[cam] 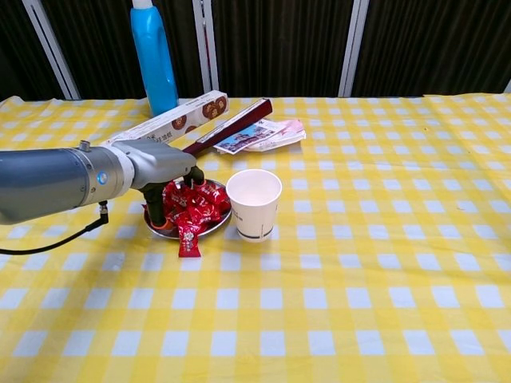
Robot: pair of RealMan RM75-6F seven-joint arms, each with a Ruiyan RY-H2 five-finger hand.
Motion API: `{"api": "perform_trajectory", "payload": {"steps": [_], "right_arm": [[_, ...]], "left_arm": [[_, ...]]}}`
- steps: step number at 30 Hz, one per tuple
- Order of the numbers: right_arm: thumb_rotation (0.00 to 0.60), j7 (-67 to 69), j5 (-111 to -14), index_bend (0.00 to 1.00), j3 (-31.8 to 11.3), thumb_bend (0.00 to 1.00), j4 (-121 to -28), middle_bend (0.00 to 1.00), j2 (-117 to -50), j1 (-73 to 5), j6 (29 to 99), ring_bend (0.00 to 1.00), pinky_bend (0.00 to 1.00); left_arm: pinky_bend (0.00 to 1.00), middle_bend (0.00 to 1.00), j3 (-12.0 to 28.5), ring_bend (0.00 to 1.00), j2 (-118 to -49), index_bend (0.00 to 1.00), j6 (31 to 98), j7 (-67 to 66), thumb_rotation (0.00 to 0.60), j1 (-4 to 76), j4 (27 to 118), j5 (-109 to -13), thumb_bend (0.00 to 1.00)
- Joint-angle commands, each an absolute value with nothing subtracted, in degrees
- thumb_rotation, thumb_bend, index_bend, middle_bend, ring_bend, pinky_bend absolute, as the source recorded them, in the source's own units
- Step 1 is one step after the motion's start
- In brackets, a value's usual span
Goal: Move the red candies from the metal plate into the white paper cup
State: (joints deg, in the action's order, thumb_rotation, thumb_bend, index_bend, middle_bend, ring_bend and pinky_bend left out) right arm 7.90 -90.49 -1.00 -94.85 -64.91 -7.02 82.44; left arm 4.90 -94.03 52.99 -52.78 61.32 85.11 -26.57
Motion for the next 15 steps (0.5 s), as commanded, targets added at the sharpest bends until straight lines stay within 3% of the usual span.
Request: {"api": "perform_trajectory", "payload": {"steps": [1, 7, 15], "right_arm": [[0.600, 8.01, -90.51, 0.00, -0.99, 0.39, -94.85, 0.00, -64.89, -7.03, 82.43, 0.00, 0.00], [0.600, 8.16, -90.52, 0.00, -1.00, 0.39, -94.92, 0.00, -64.86, -7.05, 82.42, 0.00, 0.00], [0.600, 8.12, -90.48, 0.00, -1.01, 0.39, -94.96, 0.00, -64.87, -6.98, 82.52, 0.00, 0.00]], "left_arm": [[0.92, 0.38, 4.74, 0.85, -94.47, 0.35, 52.80, -52.87, 0.600, 61.76, 84.30, -26.29, 0.34], [0.93, 0.56, 4.48, 0.85, -95.21, 0.47, 52.70, -52.30, 0.600, 62.00, 82.89, -26.56, 0.41], [0.93, 0.63, 4.14, 0.86, -96.51, 0.53, 53.31, -50.40, 0.600, 61.45, 81.05, -29.07, 0.45]]}}
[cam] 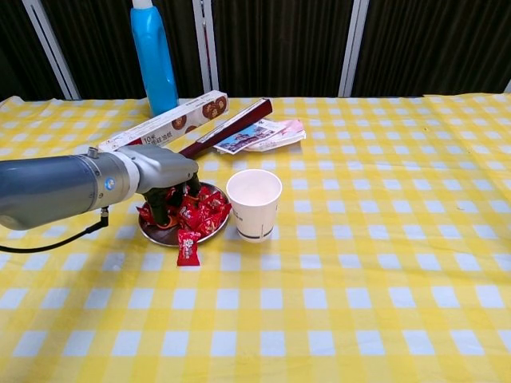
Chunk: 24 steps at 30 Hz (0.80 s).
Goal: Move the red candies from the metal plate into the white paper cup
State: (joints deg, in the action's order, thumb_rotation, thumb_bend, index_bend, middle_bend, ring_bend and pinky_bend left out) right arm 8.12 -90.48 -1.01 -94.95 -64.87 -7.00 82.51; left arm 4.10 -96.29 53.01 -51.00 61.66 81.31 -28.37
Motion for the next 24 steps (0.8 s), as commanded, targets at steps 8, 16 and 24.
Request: {"api": "perform_trajectory", "payload": {"steps": [8, 16, 24], "right_arm": [[0.600, 8.09, -90.51, 0.00, -1.06, 0.39, -95.05, 0.00, -64.82, -6.98, 82.59, 0.00, 0.00], [0.600, 8.15, -90.76, 0.00, -1.01, 0.39, -94.98, 0.00, -64.87, -6.92, 82.82, 0.00, 0.00], [0.600, 8.34, -91.02, 0.00, -0.99, 0.39, -94.97, 0.00, -64.83, -6.89, 83.06, 0.00, 0.00]], "left_arm": [[0.93, 0.66, 5.23, 0.86, -94.74, 0.55, 54.37, -49.03, 0.600, 61.26, 82.93, -30.77, 0.47], [0.93, 0.67, 5.92, 0.86, -91.67, 0.55, 56.07, -48.94, 0.600, 61.20, 87.42, -31.45, 0.47], [0.93, 0.67, 6.81, 0.86, -87.32, 0.55, 58.64, -49.55, 0.600, 61.36, 93.94, -32.39, 0.47]]}}
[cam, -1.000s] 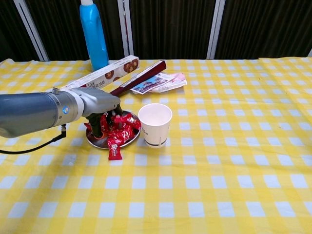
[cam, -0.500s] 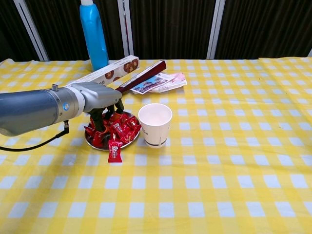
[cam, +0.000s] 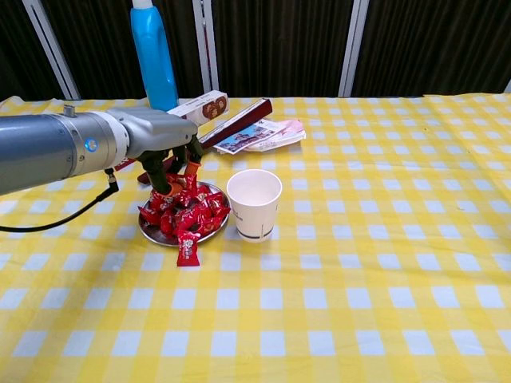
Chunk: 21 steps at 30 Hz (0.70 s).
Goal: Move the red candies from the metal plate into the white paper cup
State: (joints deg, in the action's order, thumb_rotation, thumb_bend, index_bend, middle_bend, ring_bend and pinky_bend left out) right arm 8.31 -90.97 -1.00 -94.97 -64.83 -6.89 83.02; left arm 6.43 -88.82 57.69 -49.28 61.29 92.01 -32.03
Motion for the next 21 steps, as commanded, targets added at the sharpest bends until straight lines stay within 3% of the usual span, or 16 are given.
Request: {"api": "perform_trajectory", "payload": {"steps": [1, 9, 21], "right_arm": [[0.600, 8.34, -91.07, 0.00, -0.99, 0.39, -95.00, 0.00, -64.83, -6.89, 83.10, 0.00, 0.00], [0.600, 8.39, -91.01, 0.00, -1.10, 0.39, -95.04, 0.00, -64.83, -6.89, 83.19, 0.00, 0.00], [0.600, 8.84, -90.76, 0.00, -1.25, 0.39, -95.08, 0.00, -64.71, -6.88, 83.23, 0.00, 0.00]], "left_arm": [[0.93, 0.67, 6.99, 0.86, -86.68, 0.55, 58.98, -49.63, 0.600, 61.42, 94.89, -32.53, 0.47], [0.93, 0.67, 9.06, 0.86, -84.34, 0.54, 60.24, -49.40, 0.600, 62.51, 99.05, -33.70, 0.47], [0.93, 0.65, 10.15, 0.86, -91.03, 0.53, 59.25, -50.98, 0.600, 66.58, 95.78, -32.23, 0.46]]}}
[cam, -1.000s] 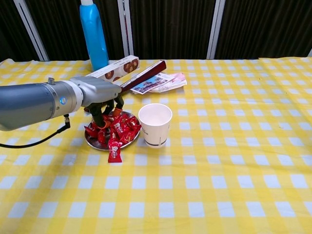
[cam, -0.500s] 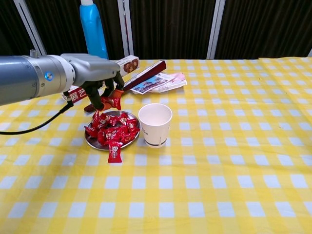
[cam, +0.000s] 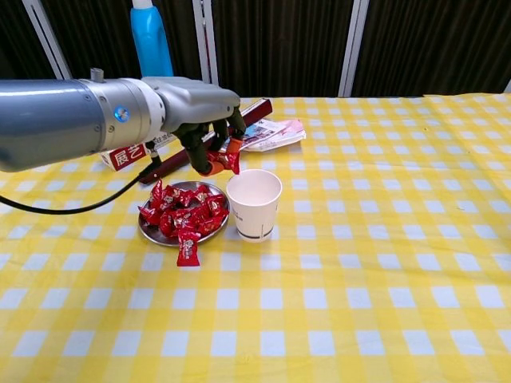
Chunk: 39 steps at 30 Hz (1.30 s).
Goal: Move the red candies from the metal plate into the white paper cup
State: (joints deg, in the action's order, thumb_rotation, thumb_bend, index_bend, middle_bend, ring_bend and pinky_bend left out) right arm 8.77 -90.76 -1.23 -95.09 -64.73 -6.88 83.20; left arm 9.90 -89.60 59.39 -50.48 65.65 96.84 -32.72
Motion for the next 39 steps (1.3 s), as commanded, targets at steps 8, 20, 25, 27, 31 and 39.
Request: {"api": "perform_trajectory", "payload": {"steps": [8, 20, 25, 27, 31, 39], "right_arm": [[0.600, 9.20, -90.86, 0.00, -1.24, 0.39, -95.22, 0.00, -64.53, -6.88, 83.28, 0.00, 0.00], [0.600, 9.18, -91.04, 0.00, -1.22, 0.39, -95.19, 0.00, -64.55, -6.72, 83.66, 0.00, 0.00], [0.600, 9.11, -91.21, 0.00, -1.22, 0.39, -95.14, 0.00, -64.60, -6.74, 83.75, 0.00, 0.00], [0.600, 9.00, -91.30, 0.00, -1.21, 0.39, -95.09, 0.00, -64.65, -6.76, 83.75, 0.00, 0.00], [0.600, 8.68, -91.39, 0.00, -1.16, 0.39, -95.04, 0.00, -64.78, -6.74, 83.79, 0.00, 0.00], [0.600, 8.47, -91.15, 0.00, -1.25, 0.39, -95.06, 0.00, -64.86, -6.59, 83.99, 0.00, 0.00]], "left_arm": [[0.93, 0.52, 10.45, 0.86, -93.68, 0.42, 59.37, -51.88, 0.600, 68.24, 94.24, -30.92, 0.32], [0.93, 0.38, 10.22, 0.86, -90.01, 0.30, 62.63, -50.06, 0.600, 66.34, 98.58, -31.33, 0.28], [0.93, 0.31, 8.52, 0.86, -85.79, 0.25, 64.33, -50.51, 0.600, 64.20, 102.12, -28.15, 0.25], [0.93, 0.29, 7.54, 0.86, -84.04, 0.25, 64.43, -51.52, 0.600, 63.72, 103.49, -25.25, 0.23], [0.93, 0.28, 5.12, 0.86, -82.01, 0.24, 62.97, -53.49, 0.600, 63.58, 103.83, -22.15, 0.20], [0.93, 0.25, 0.24, 0.86, -83.20, 0.24, 57.18, -54.27, 0.600, 63.60, 98.61, -27.77, 0.17]]}}
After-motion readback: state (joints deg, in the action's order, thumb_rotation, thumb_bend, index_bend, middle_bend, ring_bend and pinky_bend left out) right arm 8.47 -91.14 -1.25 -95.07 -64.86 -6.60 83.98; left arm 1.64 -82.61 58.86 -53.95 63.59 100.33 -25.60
